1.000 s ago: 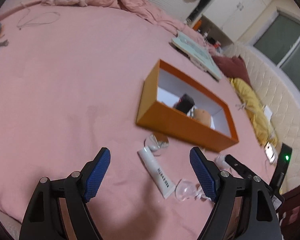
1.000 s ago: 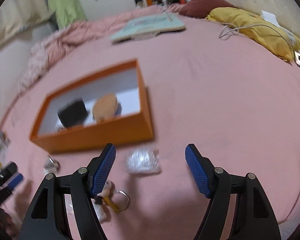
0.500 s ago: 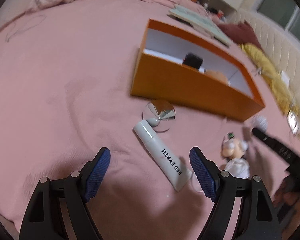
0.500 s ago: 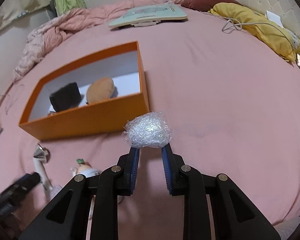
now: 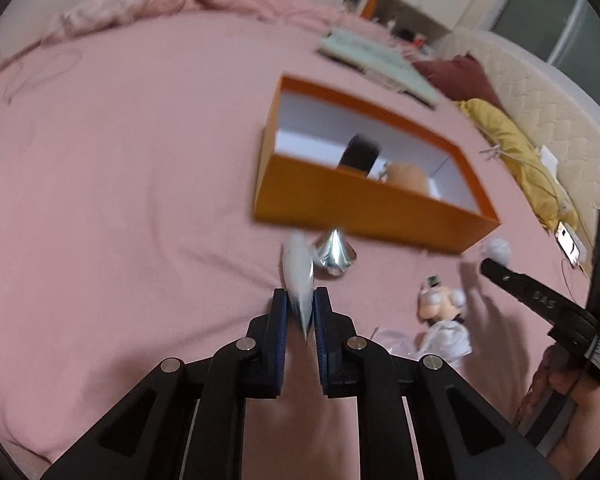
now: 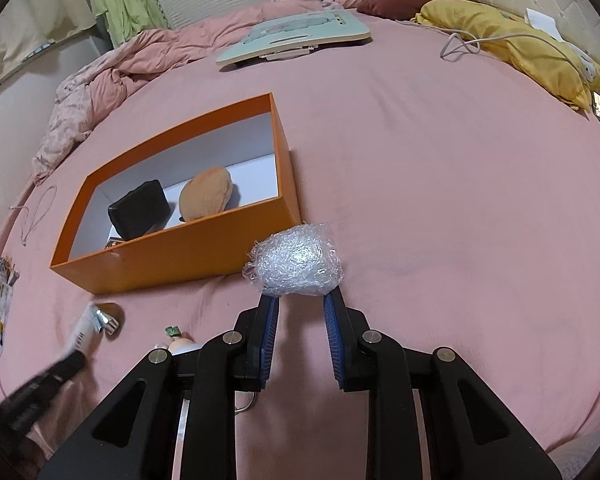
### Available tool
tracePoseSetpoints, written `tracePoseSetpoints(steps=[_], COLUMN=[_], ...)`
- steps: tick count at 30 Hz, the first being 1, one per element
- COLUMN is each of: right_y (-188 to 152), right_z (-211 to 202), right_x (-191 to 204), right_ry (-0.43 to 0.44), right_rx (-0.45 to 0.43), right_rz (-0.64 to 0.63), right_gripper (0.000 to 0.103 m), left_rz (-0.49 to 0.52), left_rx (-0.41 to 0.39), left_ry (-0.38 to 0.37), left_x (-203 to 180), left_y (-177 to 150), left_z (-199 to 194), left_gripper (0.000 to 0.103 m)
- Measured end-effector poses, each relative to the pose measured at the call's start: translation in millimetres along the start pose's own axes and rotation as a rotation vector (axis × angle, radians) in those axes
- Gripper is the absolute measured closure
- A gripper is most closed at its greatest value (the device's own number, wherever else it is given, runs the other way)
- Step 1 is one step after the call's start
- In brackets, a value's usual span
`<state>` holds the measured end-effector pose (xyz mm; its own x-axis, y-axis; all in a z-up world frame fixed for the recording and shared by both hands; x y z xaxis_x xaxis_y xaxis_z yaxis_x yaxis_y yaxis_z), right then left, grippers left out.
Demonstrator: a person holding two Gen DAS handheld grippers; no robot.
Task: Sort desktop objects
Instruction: 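Grasp the white RED EARTH tube with left gripper and lift it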
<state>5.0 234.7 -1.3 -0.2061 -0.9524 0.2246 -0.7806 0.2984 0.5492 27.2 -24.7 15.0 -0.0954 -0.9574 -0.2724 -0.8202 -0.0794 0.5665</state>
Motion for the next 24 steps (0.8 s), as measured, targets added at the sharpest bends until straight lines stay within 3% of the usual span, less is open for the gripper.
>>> tracePoseSetpoints(steps=[6, 10, 12, 13, 14, 19, 22, 24], right_y=[2, 2, 2, 2, 1, 0, 0, -1], right_z=[-3, -3, -2, -1, -1, 0, 0, 0], right_x=[1, 1, 1, 2, 3, 5, 6, 8], right_ry=[0.007, 0.013, 0.021, 0.024, 0.025, 0.039, 0.047, 0.05], right_rx=[-0.017, -0.016, -0.011, -0.009, -0.008, -0.002, 0.002, 0.002], right_rz=[0.002, 0.009, 0.016, 0.017, 0.014, 0.014, 0.016, 0.013], right_gripper=[0.078, 0.078, 0.078, 0.078, 0.078, 0.078, 0.078, 0.078], left_rz=[0.015, -0.03, -0.037, -0.039, -0.041, -0.049, 0.0, 0.081], left_rx=[-0.03, 0.058, 0.063, 0.061, 0.058, 0.045, 0.036, 0.044], left_ry=[-0.021, -0.015, -0.008, -0.004, 0.0, 0.02, 0.066, 0.132], left_x=[-5, 6, 8, 7, 7, 7, 3, -3], left_y=[5, -4, -5, -5, -4, -3, -3, -4], left_z=[-7, 13, 19, 21, 24, 36, 44, 47], left_gripper=[0.092, 0.088, 0.069, 0.051, 0.047, 0.047, 0.047, 0.061])
Point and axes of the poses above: each gripper's, at about its wrist camera, not at the fingertips, and z roughly the way its jaws point, x to its left, y to its top, the point moved 4 cm from there along z, roughly the way its jaws point, and after that the axes turned 2 degrees about z, right-handed, at the moved point
